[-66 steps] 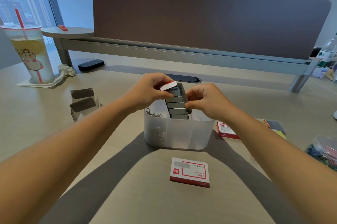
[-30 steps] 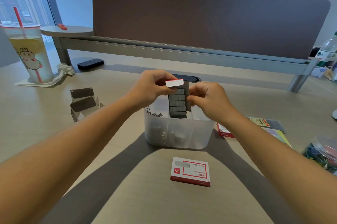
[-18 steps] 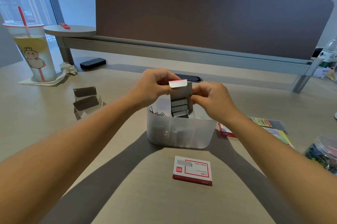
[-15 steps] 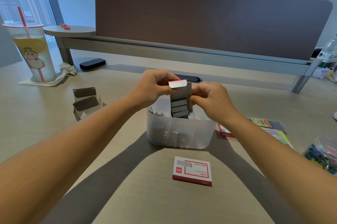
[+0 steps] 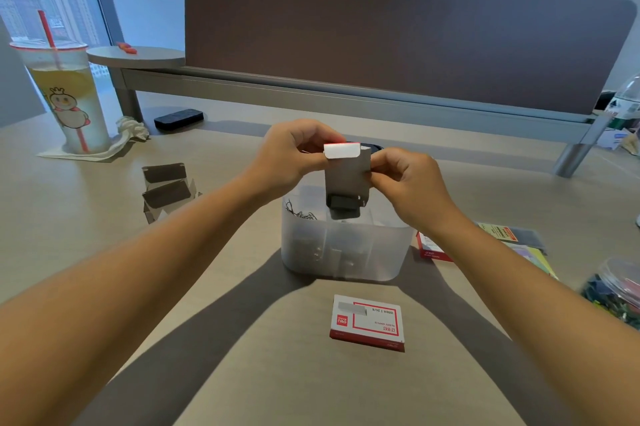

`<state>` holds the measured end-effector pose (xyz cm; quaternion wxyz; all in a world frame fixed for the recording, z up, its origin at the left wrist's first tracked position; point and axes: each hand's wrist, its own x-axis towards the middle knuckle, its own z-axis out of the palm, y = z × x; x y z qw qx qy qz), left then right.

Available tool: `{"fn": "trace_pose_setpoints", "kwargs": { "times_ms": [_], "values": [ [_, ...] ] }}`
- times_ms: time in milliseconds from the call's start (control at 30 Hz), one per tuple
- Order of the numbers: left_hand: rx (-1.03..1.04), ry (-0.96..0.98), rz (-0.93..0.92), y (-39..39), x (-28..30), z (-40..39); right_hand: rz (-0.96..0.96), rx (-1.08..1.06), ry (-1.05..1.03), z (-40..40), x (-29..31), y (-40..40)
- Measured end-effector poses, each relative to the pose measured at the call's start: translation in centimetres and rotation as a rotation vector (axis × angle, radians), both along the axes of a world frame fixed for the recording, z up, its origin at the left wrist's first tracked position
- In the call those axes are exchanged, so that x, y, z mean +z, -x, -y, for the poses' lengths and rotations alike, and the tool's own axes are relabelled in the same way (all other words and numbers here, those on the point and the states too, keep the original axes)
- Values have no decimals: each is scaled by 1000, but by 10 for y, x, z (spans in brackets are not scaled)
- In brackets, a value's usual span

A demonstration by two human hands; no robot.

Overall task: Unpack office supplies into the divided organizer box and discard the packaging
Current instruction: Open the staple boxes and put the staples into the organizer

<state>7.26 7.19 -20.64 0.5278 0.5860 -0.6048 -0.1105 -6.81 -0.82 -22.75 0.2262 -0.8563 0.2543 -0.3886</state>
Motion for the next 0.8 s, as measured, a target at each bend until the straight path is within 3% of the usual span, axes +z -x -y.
{"fn": "trace_pose_setpoints", "kwargs": {
  "times_ms": [400,533,800],
  "values": [
    [3,41,17,-3,2,-4,63,2,-25,2,5,-6],
    [-15,26,83,-2,3,-7,3,26,-14,1,5,-4],
    [-9,7,29,-2,0,-5,-12,40,10,-4,4,-1]
  ]
}}
